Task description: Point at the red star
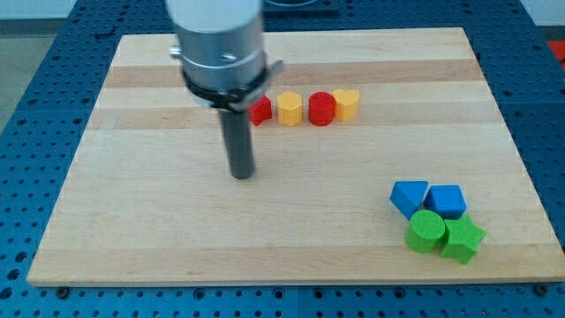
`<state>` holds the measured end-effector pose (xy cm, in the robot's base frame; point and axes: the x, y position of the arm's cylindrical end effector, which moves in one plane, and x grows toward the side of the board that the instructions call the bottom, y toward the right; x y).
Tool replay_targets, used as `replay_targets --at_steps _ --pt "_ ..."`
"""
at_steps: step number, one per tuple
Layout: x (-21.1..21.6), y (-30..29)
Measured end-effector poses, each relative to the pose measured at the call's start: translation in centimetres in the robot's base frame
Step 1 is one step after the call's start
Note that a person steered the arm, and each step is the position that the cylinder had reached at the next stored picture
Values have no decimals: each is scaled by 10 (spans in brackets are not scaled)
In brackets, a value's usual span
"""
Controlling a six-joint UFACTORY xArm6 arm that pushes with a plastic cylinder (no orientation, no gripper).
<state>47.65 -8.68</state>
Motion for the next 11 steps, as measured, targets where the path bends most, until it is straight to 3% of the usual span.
replay_targets --at_steps 2,3,5,11 --pt "-39 -95" --pt "-76 -103" --pt "-118 -80" --pt "-118 -19"
